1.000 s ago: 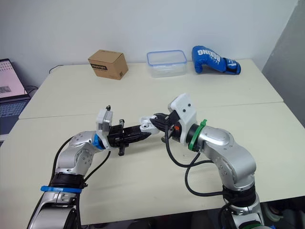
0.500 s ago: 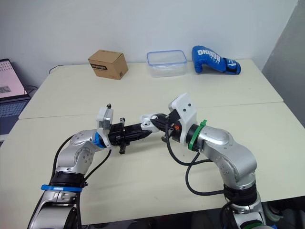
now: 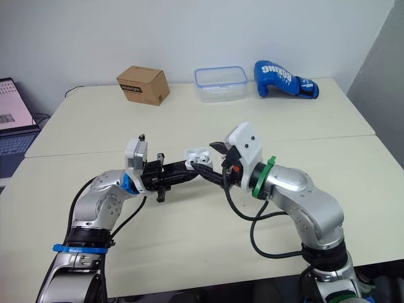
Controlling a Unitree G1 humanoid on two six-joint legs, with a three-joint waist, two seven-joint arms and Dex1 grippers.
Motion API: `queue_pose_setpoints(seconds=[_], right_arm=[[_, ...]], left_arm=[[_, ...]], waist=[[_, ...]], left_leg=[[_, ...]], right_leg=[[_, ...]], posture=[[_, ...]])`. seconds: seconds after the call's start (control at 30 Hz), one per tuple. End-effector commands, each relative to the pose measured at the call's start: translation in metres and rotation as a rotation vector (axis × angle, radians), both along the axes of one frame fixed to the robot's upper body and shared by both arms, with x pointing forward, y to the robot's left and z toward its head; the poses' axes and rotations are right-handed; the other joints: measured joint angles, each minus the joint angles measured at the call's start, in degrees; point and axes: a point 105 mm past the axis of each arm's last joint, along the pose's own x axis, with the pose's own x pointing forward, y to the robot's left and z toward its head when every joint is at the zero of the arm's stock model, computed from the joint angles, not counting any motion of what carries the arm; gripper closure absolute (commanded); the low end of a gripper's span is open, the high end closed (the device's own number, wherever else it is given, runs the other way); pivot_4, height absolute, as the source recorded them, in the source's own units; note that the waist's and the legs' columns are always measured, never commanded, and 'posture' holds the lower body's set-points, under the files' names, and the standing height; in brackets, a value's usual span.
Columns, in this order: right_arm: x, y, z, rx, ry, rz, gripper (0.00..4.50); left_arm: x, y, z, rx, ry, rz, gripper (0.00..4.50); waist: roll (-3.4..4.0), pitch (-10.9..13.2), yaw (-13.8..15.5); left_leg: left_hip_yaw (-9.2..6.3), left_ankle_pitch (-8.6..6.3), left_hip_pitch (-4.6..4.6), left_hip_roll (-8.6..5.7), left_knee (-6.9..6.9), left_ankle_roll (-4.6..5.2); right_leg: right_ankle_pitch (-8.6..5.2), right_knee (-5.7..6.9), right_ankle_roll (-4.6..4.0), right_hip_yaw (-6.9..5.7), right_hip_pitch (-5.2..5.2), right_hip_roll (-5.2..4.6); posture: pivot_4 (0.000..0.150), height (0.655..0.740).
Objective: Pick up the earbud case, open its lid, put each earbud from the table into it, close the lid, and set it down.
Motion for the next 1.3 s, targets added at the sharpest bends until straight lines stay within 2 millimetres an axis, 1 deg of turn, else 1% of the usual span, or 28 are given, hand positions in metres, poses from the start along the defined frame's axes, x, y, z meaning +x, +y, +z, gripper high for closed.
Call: queue_pose_setpoints(seconds=[0.03,0.1,0.17,0.2,0.23,0.3,0.37,0.43,0.57,0.73,0.8,0.97,1.17,1.3], right_arm=[[-0.018,-0.011,0.034,0.063,-0.05,0.131,1.14],[-0.015,-0.015,0.041,0.073,-0.042,0.135,1.58],[-0.002,-0.021,0.047,0.048,-0.037,0.11,2.37],[0.005,-0.023,0.047,0.026,-0.039,0.092,2.65],[0.01,-0.025,0.047,0.009,-0.041,0.081,3.05],[0.024,-0.028,0.038,-0.064,-0.041,0.067,3.79],[0.033,-0.029,0.03,-0.122,-0.046,0.072,4.47],[0.042,-0.027,0.022,-0.189,-0.069,0.086,4.47],[0.053,-0.014,0.002,-0.35,-0.127,0.162,4.47],[0.06,0.005,-0.007,-0.413,-0.206,0.241,4.47],[0.059,0.015,-0.008,-0.416,-0.223,0.273,4.47],[0.051,0.028,-0.004,-0.404,-0.28,0.342,4.47],[0.045,0.032,0.005,-0.386,-0.33,0.376,4.47],[0.038,0.031,0.004,-0.399,-0.349,0.405,4.47]], left_arm=[[-0.005,0.002,0.01,0.002,-0.055,-0.026,3.69],[-0.006,0.002,0.009,0.004,-0.055,-0.028,3.69],[-0.007,0.001,0.01,0.002,-0.057,-0.038,3.69],[-0.007,0.0,0.01,0.001,-0.058,-0.043,3.69],[-0.008,-0.001,0.011,0.0,-0.058,-0.046,3.69],[-0.01,-0.003,0.011,0.001,-0.059,-0.059,3.69],[-0.011,-0.005,0.011,0.003,-0.059,-0.067,3.69],[-0.013,-0.006,0.01,0.007,-0.056,-0.077,3.69],[-0.015,-0.007,0.01,0.013,-0.036,-0.095,3.69],[-0.017,-0.009,0.009,0.015,-0.014,-0.109,3.69],[-0.018,-0.01,0.008,0.015,-0.007,-0.113,3.69],[-0.019,-0.009,0.007,0.021,0.023,-0.114,3.69],[-0.019,-0.008,0.006,0.021,0.03,-0.108,3.69],[-0.017,-0.006,0.007,0.018,0.029,-0.093,3.69]], waist=[[0.0,0.0,0.0],[0.0,0.0,0.0],[0.0,0.0,0.0],[0.0,0.0,0.0],[0.0,0.0,0.0],[0.0,0.0,0.0],[-0.01,0.0,-0.1],[-0.01,0.0,-0.1],[-0.01,0.0,-0.5],[-0.01,0.0,-0.8],[-0.01,0.0,-0.8],[0.0,0.0,-0.8],[0.0,0.0,-0.8],[0.0,0.0,-0.8]], left_leg=[[0.0,0.0,0.0,0.0,0.0,0.0],[0.0,0.0,0.0,0.01,0.0,0.01],[0.0,0.0,0.01,0.04,-0.02,0.01],[0.0,0.0,0.01,0.04,-0.02,0.01],[0.03,0.0,0.01,0.03,-0.01,0.01],[0.03,0.0,0.01,0.02,-0.01,0.02],[0.09,-0.01,0.0,0.02,-0.01,0.02],[0.09,-0.01,-0.01,0.02,-0.02,0.02],[0.11,0.0,-0.01,0.03,-0.01,0.02],[0.06,0.0,-0.02,0.03,-0.01,0.01],[0.06,0.0,-0.03,0.02,-0.01,0.0],[-0.01,0.01,-0.04,0.03,-0.01,-0.01],[-0.02,0.01,-0.04,0.02,-0.01,-0.01],[-0.02,0.01,-0.04,0.02,-0.01,-0.01]], right_leg=[[0.0,-0.01,0.0,0.0,0.0,0.0],[0.0,0.0,0.0,-0.01,0.0,0.0],[0.0,0.01,0.0,-0.02,0.0,0.03],[0.0,0.01,0.0,-0.02,0.0,0.03],[0.0,0.02,0.0,-0.01,0.01,0.02],[0.0,-0.03,0.0,-0.02,0.03,0.02],[0.0,-0.04,0.0,0.01,0.01,0.02],[0.0,-0.05,0.0,0.0,0.0,0.02],[0.0,-0.02,0.0,0.01,-0.02,0.02],[0.0,-0.05,0.0,-0.01,-0.02,0.01],[0.0,-0.07,0.0,-0.01,-0.02,0.0],[0.0,-0.05,0.0,-0.03,-0.03,-0.01],[0.0,-0.05,0.0,-0.03,-0.03,-0.01],[0.0,-0.05,0.0,-0.03,-0.04,-0.01]], posture=[[0.15,0.7307],[0.15,0.7307],[0.15,0.7307],[0.15,0.7307],[0.15,0.7307],[0.15,0.7307],[0.15,0.7307],[0.15,0.7307],[0.15,0.7307],[0.15,0.7307],[0.15,0.7307],[0.15,0.7307],[0.15,0.7307],[0.15,0.7307]])
